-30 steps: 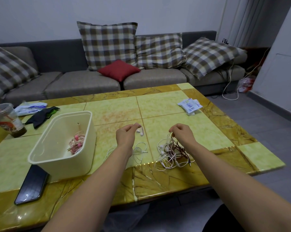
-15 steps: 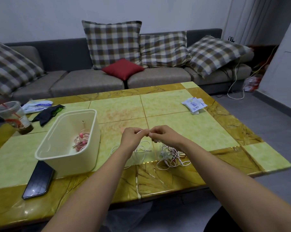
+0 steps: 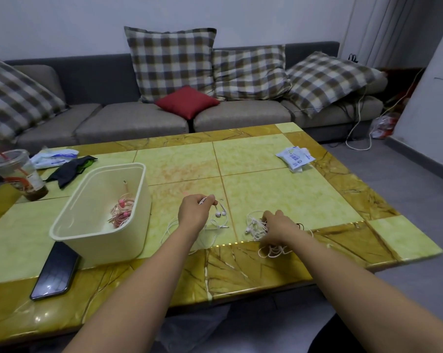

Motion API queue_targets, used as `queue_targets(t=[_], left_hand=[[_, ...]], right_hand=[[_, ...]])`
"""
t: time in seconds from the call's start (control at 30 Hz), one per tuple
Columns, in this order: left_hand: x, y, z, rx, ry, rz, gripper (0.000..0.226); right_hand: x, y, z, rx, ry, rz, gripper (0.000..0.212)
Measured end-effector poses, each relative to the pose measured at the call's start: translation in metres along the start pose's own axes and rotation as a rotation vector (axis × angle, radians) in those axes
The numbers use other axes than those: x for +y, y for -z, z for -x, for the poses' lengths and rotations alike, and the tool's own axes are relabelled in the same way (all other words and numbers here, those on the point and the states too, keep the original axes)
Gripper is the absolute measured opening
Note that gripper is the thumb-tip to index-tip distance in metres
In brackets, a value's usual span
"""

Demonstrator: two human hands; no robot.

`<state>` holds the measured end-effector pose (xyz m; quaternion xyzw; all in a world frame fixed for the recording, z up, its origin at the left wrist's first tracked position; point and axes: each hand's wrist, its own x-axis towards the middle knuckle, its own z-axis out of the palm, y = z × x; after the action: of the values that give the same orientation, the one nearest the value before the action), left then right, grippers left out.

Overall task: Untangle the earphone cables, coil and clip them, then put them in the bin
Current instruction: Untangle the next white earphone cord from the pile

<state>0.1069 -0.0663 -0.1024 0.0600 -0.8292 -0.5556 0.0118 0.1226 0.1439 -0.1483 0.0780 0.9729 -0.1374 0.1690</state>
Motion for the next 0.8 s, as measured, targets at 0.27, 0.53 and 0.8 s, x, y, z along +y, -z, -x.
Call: queue_targets(t=[0.27, 0.53, 0.8], left_hand=[[0.013, -0.015, 0.001, -0.068, 0.057, 0.097, 0.033], [0.016, -0.02, -0.005, -0.132, 0.403, 0.602, 0.035], [0.026, -0.003, 0.0, -0.042, 0.438, 1.153, 0.04]], right_hand=[[0.021, 0.045, -0.018, 0.682, -0.011, -0.507, 0.04], [-0.022, 0.055, -0.003, 0.254, 0.082, -0.065, 0.057], [-0.061, 0.017, 0.032, -0.302, 0.455, -0.816, 0.024]])
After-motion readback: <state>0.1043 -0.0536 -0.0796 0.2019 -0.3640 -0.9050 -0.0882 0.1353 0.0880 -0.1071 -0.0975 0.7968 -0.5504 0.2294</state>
